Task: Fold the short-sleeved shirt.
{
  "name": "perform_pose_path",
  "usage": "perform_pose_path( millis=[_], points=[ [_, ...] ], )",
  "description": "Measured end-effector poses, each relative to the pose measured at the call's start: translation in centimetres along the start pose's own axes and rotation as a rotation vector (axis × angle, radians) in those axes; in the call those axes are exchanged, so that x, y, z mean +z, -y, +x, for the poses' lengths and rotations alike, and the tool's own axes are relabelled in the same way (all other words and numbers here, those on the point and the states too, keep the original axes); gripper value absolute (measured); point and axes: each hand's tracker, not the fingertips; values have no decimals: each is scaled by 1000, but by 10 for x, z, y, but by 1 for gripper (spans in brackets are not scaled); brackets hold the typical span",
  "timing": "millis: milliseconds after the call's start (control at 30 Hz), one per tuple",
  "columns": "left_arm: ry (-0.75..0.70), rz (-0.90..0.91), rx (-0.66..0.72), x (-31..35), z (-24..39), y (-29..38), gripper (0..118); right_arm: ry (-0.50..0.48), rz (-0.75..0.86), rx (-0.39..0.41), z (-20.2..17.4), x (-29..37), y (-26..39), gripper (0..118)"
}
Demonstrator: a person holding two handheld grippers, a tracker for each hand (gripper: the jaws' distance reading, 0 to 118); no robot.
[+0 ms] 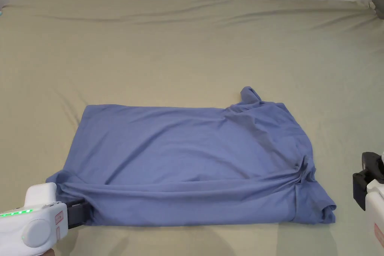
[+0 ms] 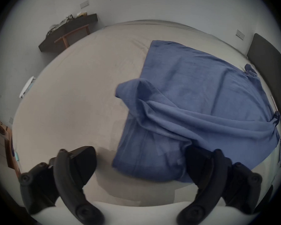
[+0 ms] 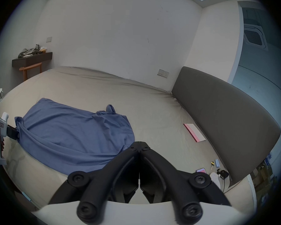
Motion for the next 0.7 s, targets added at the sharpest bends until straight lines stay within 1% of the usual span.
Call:
perform_pose_path(
  millis=[67,100,167,200,233,267,300,333,367,400,433,467,533,700],
  points=[
    [-14,24,-41,3,3,1,106,-2,-22,7,-3,-4,5,2],
    [-6,20,-45,3,1,0,102,-3,-31,10,-4,-7,7,2],
    [45,10,-16,9,-1,-1,89,-7,-51,19,-9,-12,12,2],
    [41,15,-27,13,0,0,73,-10,-63,23,-10,-15,14,2],
    [45,35,-62,19,5,1,51,-17,-86,31,-12,-21,17,2],
    [40,63,-97,24,6,0,17,-26,-123,40,-14,-28,19,3],
    [58,87,-109,29,9,0,12,-35,-156,39,-14,-35,22,5],
    [52,95,-110,34,14,0,12,-55,-191,26,-13,-44,25,13],
    [18,109,-127,40,18,0,12,-66,-228,11,-12,-53,30,32],
    [25,114,-133,45,20,-1,12,-79,-265,-4,-10,-62,34,72],
    [27,132,-131,51,21,-1,12,-99,-334,-16,-8,-77,39,96],
    [29,143,-133,57,22,-1,12,-107,-408,-13,-6,-93,47,104],
    [53,164,-136,63,19,-4,12,-119,-456,-62,-6,-116,66,105],
    [30,186,-168,72,21,-8,12,-160,-616,-129,-7,-168,101,105]
  ],
)
